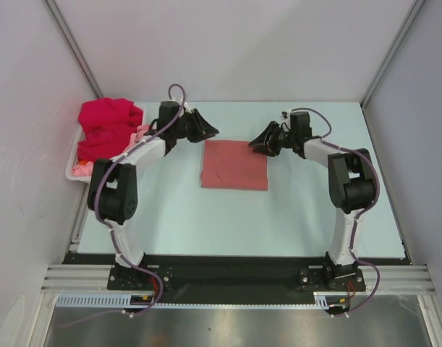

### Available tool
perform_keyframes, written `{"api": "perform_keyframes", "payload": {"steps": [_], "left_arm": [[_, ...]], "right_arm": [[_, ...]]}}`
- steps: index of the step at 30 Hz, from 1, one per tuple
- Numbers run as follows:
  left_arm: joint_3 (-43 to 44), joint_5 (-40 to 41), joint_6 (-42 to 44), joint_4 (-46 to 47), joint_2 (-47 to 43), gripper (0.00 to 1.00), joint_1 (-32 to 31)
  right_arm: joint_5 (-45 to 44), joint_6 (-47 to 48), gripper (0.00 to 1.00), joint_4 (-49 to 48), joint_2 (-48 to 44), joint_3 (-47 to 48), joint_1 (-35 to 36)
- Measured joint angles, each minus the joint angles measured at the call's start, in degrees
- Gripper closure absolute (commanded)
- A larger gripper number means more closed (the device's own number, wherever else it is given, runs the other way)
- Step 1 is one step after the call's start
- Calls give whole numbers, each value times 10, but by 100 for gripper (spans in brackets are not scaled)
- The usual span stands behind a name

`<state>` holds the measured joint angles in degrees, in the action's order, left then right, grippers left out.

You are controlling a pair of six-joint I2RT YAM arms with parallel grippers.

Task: Fold and stack the t-shirts
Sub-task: Fold the tshirt

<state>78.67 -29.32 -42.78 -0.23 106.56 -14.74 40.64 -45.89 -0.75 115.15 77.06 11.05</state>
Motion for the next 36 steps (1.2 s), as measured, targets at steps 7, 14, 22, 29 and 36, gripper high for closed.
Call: {"api": "perform_keyframes", "payload": {"steps": [7, 14, 22, 29, 36], "left_arm": [[-6, -46, -49, 125, 161, 69, -17], [72, -44, -89, 113, 259, 70, -4], [179, -32, -70, 25, 292, 66, 22], [183, -37, 5, -66, 230, 67, 24], [-9, -63, 12, -47, 43, 68, 4]], "right_arm": [[38, -123, 76, -225, 148, -4, 3], [53, -180, 75, -282, 210, 42, -26], [35, -173, 74, -188, 245, 138, -68], [37, -114, 71, -56, 219, 177, -92], [44, -39, 66, 29, 37, 93, -79]]}}
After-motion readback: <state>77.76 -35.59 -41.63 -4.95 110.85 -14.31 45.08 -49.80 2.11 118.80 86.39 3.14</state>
